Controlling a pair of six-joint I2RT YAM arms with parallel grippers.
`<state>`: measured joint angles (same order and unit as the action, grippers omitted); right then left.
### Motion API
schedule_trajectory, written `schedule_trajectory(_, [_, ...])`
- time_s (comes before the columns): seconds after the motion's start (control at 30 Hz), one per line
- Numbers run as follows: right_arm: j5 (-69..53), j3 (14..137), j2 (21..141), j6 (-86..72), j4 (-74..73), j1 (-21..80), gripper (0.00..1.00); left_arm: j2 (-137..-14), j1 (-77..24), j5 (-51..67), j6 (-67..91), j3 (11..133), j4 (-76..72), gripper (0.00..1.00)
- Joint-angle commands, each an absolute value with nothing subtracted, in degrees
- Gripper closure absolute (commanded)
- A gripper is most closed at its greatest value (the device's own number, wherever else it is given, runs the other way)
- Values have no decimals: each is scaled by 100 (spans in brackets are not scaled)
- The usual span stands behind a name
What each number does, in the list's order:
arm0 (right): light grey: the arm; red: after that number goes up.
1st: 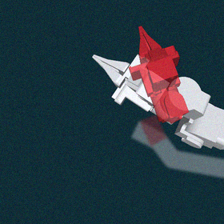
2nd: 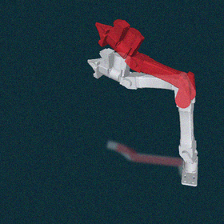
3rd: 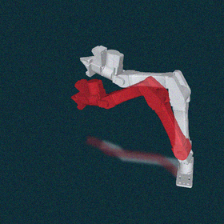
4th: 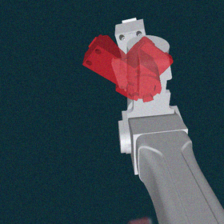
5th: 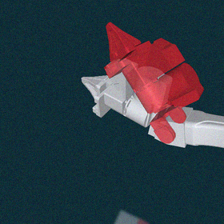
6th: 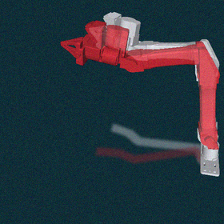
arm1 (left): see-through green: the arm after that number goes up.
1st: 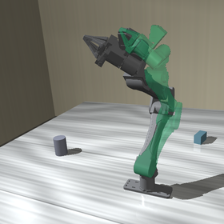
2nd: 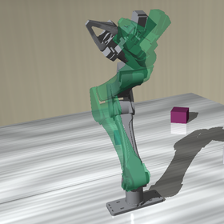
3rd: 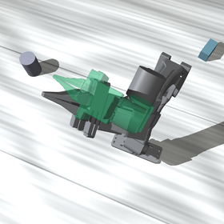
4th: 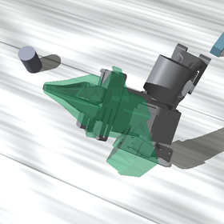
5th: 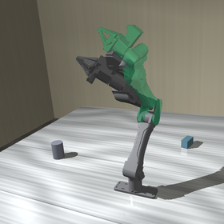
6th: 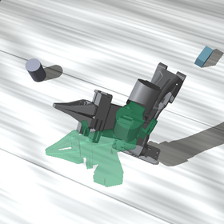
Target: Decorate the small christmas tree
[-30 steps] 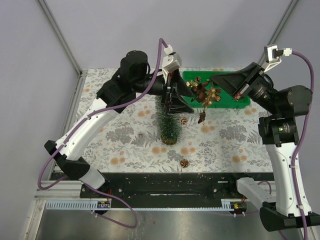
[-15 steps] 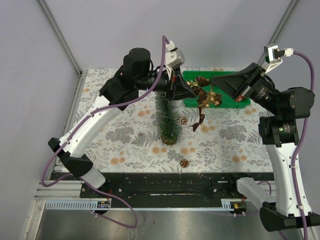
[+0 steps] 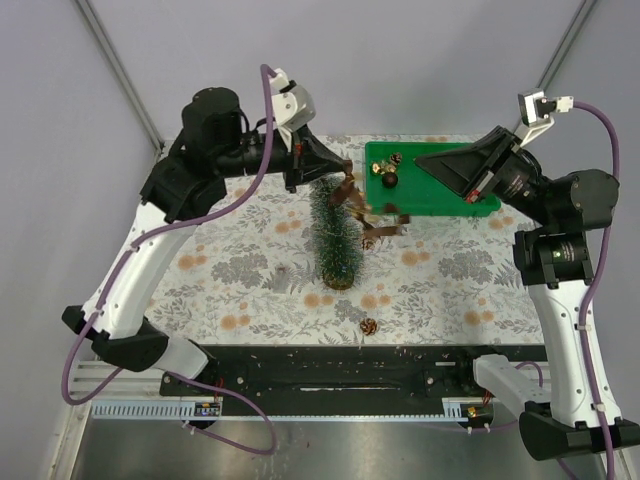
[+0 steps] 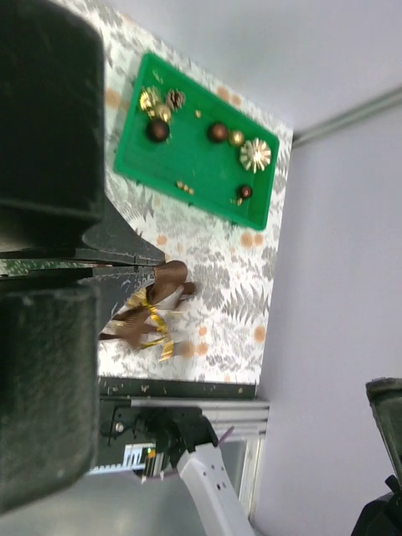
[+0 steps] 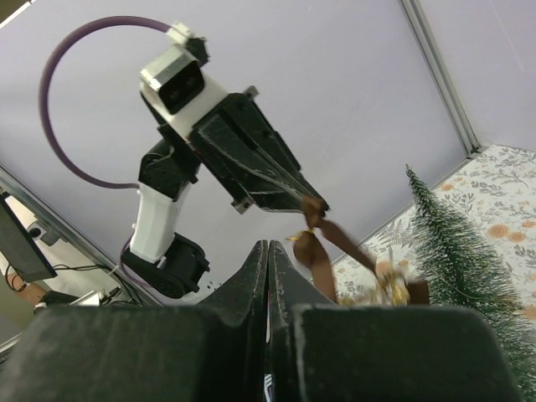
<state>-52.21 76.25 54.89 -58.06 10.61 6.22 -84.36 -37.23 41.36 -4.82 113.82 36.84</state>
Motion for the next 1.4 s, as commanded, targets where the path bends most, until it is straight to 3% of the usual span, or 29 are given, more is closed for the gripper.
schedule_trajectory(0.0, [-5344,7620,5616,-5520,1046,615,100,-8025,-3446,3631,-1072,11365,3840,100])
schedule_trajectory(0.4, [-5247,7444,5766,-5134,845,738,99,-7717,-3208,3744,-1072,11039,3964,100])
schedule_trajectory(0.57, [-5308,7322,5687,-4633,388,800,83,-7708,-3208,3779,-1055,11048,3964,100])
schedule_trajectory(0.77, [-5502,6760,5643,-3825,89,1028,56,-7743,-3208,3920,-976,11205,3981,100])
schedule_trajectory(0.87, [-5362,6540,5721,-3271,-508,1300,49,-7778,-3217,4017,-932,11320,3990,100])
schedule_trajectory(1.37, [-4220,6372,6161,-2172,-993,2364,49,-7278,-3120,3499,-1415,10407,4324,100])
